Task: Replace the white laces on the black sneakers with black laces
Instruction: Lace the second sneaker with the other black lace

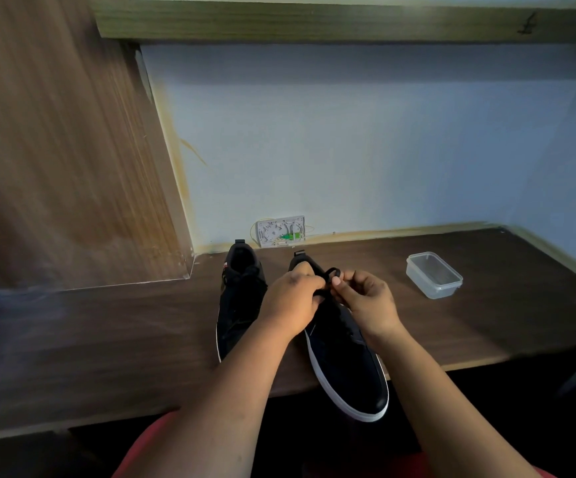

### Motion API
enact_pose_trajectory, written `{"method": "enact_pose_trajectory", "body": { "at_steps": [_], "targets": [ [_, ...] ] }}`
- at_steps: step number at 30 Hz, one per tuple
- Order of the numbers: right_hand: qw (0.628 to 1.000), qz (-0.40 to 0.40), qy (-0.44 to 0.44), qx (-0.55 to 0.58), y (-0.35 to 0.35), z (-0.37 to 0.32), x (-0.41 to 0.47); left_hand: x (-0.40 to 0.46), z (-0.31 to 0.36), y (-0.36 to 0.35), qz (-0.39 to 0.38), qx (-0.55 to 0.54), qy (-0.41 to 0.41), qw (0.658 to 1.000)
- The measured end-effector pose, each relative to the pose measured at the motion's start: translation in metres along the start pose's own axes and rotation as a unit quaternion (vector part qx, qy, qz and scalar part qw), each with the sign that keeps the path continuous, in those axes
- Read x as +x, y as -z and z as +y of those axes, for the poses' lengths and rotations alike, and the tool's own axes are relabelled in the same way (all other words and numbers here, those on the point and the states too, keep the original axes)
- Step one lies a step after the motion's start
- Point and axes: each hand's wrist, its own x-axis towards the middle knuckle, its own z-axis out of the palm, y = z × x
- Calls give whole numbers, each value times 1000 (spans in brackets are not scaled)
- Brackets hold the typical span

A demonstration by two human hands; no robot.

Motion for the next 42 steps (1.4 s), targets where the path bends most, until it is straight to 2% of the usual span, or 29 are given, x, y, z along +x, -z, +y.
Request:
{"method": "enact_pose_trajectory", "body": {
  "at_steps": [5, 10, 13, 16, 22, 25, 28, 33, 42],
  "targets": [
    [998, 35, 7, 48, 1, -4, 2, 2, 1, -3, 8, 5, -19, 1000],
    [996, 43, -15, 78, 6, -3, 5, 1, 2, -9, -31, -3, -8, 999],
    [999, 32, 1, -39, 9, 7, 5, 0, 1, -10, -34, -16, -10, 999],
    [985, 32, 18, -171, 11, 14, 6, 0, -2, -11, -5, -38, -17, 999],
    [923, 43, 134, -359, 14, 13, 7, 0, -3, -10, 70, -62, -6, 996],
    [887, 3, 207, -414, 13, 11, 7, 0, 0, -9, 82, -57, -1, 995],
    [874, -31, 232, -425, 15, 9, 9, 0, 1, -7, 91, -48, 2, 995],
    [866, -63, 218, -446, 16, 12, 11, -1, -1, -6, 80, -38, -1, 996],
    [903, 47, 200, -377, 5, 16, 1, 0, -3, -12, 61, -43, -10, 997]
  ]
}}
